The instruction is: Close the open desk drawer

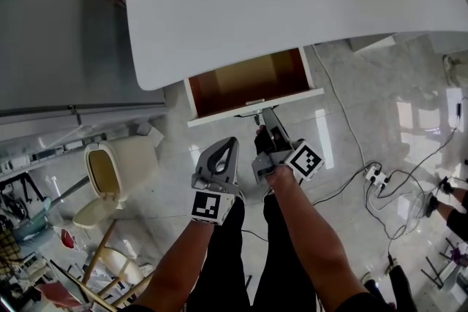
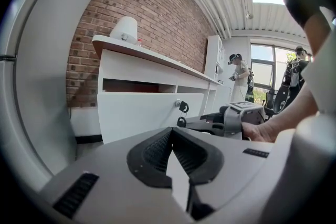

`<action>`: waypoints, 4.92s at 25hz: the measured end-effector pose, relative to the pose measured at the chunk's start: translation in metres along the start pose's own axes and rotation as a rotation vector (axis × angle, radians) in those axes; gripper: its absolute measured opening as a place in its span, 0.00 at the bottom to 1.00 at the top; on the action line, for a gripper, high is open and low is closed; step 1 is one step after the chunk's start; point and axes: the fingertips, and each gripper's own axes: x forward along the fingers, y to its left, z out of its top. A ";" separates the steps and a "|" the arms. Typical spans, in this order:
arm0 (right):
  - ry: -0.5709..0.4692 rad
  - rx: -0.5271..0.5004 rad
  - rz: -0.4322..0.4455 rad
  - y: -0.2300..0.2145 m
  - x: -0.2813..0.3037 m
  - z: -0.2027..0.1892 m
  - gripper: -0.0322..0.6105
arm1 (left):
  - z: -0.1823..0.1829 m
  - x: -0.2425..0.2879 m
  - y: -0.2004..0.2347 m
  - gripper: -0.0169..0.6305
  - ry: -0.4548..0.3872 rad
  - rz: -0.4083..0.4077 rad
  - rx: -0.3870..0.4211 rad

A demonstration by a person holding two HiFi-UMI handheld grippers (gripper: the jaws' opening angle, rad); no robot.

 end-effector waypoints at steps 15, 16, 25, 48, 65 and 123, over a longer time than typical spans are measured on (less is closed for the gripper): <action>-0.016 0.066 0.008 0.005 0.000 0.002 0.11 | 0.001 0.006 0.010 0.04 0.018 0.067 -0.007; -0.012 0.065 0.008 0.005 0.000 0.003 0.11 | 0.002 0.007 0.010 0.04 0.017 0.069 -0.008; -0.009 0.067 0.006 0.004 0.018 0.013 0.11 | 0.003 0.016 0.020 0.04 0.024 0.097 -0.006; -0.023 0.058 -0.001 0.007 0.093 0.035 0.11 | 0.024 0.027 0.057 0.04 -0.029 0.145 -0.039; -0.049 0.089 -0.027 0.009 0.129 0.047 0.11 | 0.018 0.017 0.067 0.04 -0.015 0.161 -0.050; 0.112 -1.170 -0.064 0.267 -0.106 0.018 0.11 | 0.192 -0.079 -0.036 0.04 -0.077 0.057 -0.009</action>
